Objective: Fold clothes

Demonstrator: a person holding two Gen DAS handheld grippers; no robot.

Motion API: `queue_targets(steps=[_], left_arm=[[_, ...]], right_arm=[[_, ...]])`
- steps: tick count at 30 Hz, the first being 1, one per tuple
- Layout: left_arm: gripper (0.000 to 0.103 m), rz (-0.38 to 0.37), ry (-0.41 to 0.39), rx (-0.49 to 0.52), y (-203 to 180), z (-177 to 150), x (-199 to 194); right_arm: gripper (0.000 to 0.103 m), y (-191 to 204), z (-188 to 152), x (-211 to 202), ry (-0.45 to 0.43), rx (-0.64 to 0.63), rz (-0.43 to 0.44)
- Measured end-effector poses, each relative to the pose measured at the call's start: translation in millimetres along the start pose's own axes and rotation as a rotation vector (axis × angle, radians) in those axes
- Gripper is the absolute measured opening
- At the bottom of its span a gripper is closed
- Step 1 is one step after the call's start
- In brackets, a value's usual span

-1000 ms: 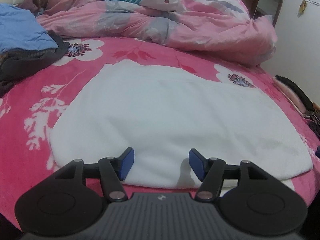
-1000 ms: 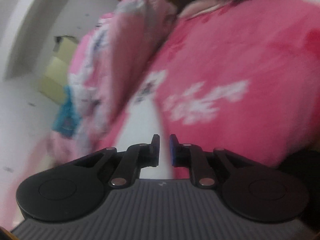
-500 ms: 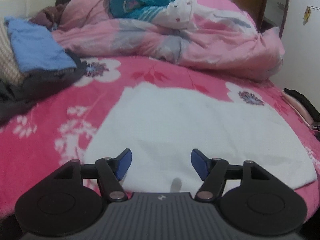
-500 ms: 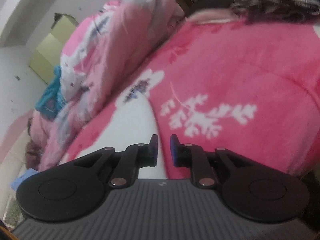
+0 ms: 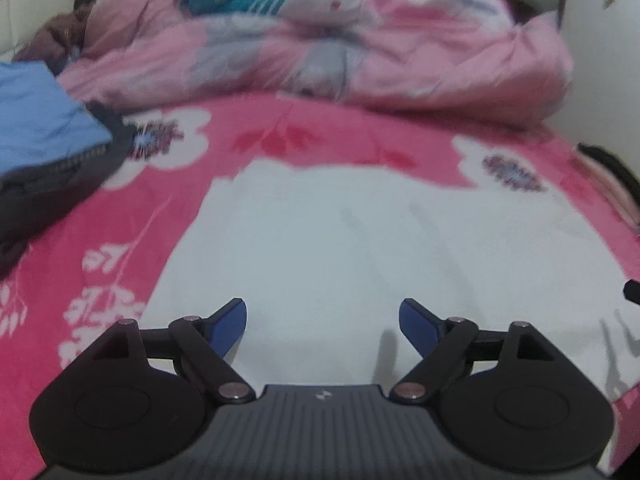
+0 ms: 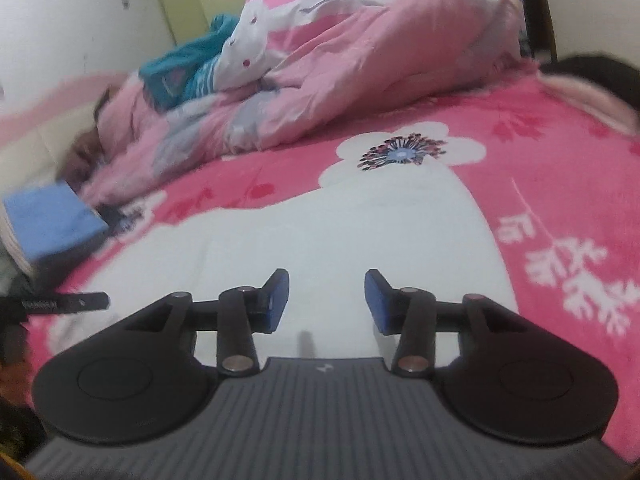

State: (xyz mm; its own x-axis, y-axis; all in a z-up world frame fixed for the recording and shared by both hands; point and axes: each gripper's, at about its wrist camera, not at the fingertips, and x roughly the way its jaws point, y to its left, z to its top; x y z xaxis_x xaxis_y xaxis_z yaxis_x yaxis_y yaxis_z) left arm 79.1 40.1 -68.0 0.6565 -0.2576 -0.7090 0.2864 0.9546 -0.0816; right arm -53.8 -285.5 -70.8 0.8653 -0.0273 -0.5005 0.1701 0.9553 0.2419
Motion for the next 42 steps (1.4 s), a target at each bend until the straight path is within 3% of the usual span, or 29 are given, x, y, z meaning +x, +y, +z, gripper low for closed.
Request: queue_targets(steps=[5, 11, 14, 18, 24, 42], left_arm=[[0.087, 0.008, -0.039, 0.01, -2, 8, 0], [0.091, 0.012, -0.021, 0.059, -17, 28, 24], [0.094, 0.029, 0.048, 0.08, -26, 27, 43], [0.103, 0.08, 0.043, 0.146, -42, 15, 51], [0.103, 0.099, 0.037, 0.118, -47, 13, 54], [0.103, 0.156, 0.014, 0.048, -54, 9, 53]], right_arm=[[0.054, 20, 10, 11, -0.01, -0.117, -0.048], [0.08, 35, 16, 38, 0.032, -0.194, -0.066], [0.081, 42, 10, 55, 0.092, -0.24, -0.084], [0.087, 52, -7, 69, 0.124, -0.314, -0.122], [0.102, 50, -13, 73, 0.115, -0.301, -0.161], [0.102, 39, -14, 69, 0.116, -0.235, -0.119]])
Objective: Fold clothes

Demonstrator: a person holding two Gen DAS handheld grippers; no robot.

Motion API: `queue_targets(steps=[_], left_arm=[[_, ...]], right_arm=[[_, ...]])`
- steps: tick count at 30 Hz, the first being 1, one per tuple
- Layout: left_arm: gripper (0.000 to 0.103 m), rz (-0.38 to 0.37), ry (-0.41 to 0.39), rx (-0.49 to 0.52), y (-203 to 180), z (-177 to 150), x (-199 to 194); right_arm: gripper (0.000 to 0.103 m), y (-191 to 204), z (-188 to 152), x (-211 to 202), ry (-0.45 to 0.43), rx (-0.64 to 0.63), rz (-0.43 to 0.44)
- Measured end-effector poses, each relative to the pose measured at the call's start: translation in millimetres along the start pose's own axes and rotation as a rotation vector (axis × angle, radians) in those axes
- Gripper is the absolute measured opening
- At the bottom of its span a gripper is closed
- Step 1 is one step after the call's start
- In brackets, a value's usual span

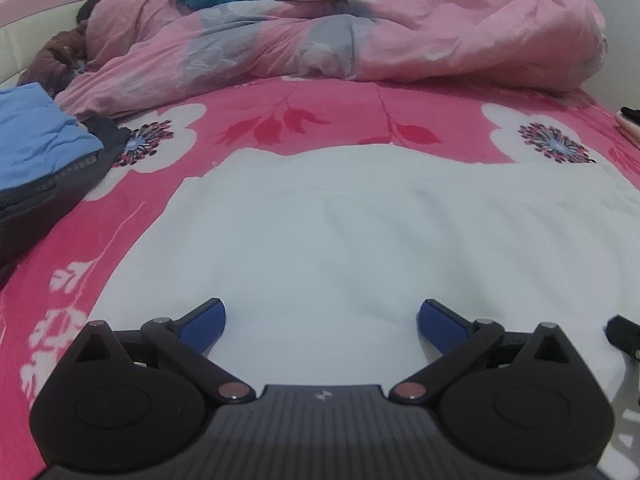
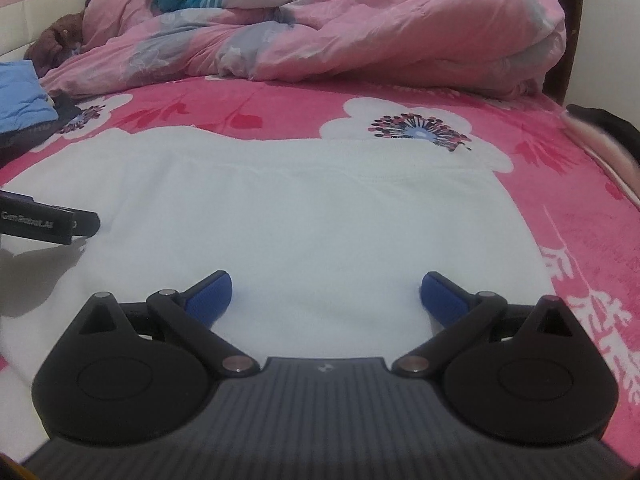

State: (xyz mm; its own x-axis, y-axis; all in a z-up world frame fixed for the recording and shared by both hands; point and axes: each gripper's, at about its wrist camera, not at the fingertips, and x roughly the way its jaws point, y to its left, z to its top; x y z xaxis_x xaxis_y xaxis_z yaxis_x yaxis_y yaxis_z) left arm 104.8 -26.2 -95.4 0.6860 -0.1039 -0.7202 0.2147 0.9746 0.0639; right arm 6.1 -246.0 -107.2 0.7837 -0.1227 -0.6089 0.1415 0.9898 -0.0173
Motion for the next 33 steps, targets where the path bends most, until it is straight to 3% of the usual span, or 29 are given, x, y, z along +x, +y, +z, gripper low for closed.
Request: queue_targets(steps=[26, 33], left_arm=[[0.103, 0.031, 0.028, -0.027, -2, 3, 0], [0.103, 0.019, 0.033, -0.016, 0, 3, 1]], right_arm=[[0.102, -14, -24, -12, -0.114, 0.042, 0.038], [0.102, -12, -18, -11, -0.073, 0.048, 0.027]])
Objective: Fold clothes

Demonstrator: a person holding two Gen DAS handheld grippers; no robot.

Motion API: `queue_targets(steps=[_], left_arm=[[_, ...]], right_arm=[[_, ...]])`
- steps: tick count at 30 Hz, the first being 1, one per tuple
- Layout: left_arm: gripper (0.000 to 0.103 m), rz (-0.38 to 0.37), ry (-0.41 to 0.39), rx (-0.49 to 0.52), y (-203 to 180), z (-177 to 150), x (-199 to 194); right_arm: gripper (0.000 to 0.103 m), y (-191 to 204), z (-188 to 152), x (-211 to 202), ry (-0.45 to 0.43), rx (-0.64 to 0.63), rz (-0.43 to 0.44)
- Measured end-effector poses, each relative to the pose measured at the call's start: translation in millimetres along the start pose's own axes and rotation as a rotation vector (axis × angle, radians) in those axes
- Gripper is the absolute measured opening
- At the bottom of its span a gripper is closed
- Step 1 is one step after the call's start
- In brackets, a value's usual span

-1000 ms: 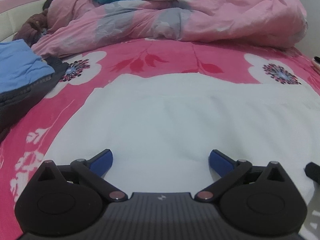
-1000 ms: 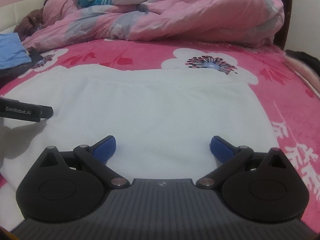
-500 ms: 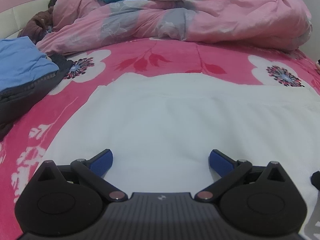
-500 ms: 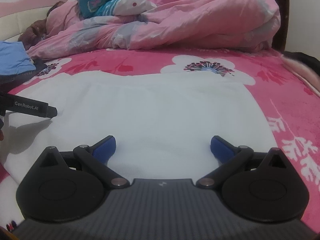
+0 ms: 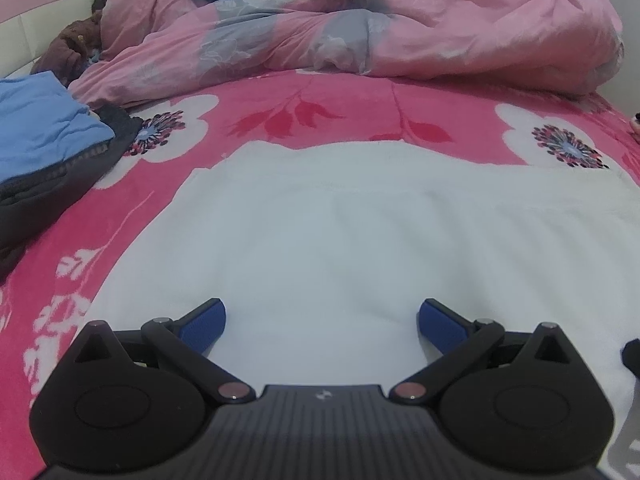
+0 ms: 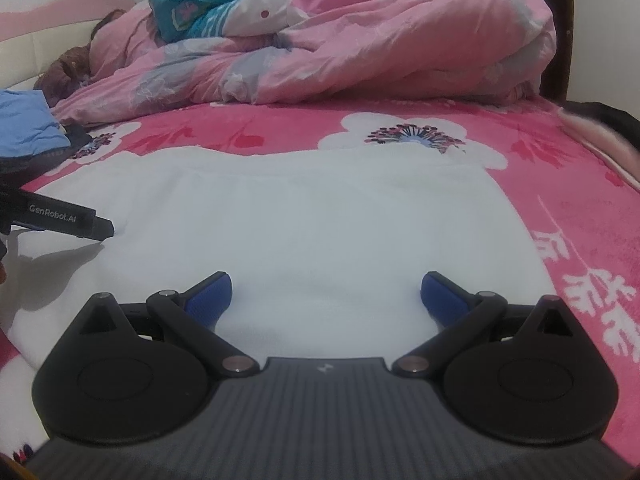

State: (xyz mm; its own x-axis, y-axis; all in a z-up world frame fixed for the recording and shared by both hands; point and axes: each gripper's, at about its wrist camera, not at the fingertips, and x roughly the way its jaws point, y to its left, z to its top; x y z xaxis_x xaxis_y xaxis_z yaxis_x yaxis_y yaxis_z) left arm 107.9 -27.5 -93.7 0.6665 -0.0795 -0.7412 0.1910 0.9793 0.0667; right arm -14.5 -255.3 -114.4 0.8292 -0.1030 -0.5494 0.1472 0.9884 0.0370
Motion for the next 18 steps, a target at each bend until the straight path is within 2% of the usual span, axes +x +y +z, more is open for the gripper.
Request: queue_targets(steps=[5, 10, 18], left_arm=[[0.103, -0.016, 0.018, 0.018, 1, 3, 1], [0.103, -0.044, -0.011, 0.063, 3, -3, -1], [0.103, -0.096, -0.042, 0.092, 10, -9, -3]], right_arm=[[0.102, 0, 11, 2, 0.074, 0.008, 0.003], [0.102, -1, 18, 5, 0.136, -0.003, 0.013], [0.102, -2, 28, 4, 0.156, 0.059, 0.028]])
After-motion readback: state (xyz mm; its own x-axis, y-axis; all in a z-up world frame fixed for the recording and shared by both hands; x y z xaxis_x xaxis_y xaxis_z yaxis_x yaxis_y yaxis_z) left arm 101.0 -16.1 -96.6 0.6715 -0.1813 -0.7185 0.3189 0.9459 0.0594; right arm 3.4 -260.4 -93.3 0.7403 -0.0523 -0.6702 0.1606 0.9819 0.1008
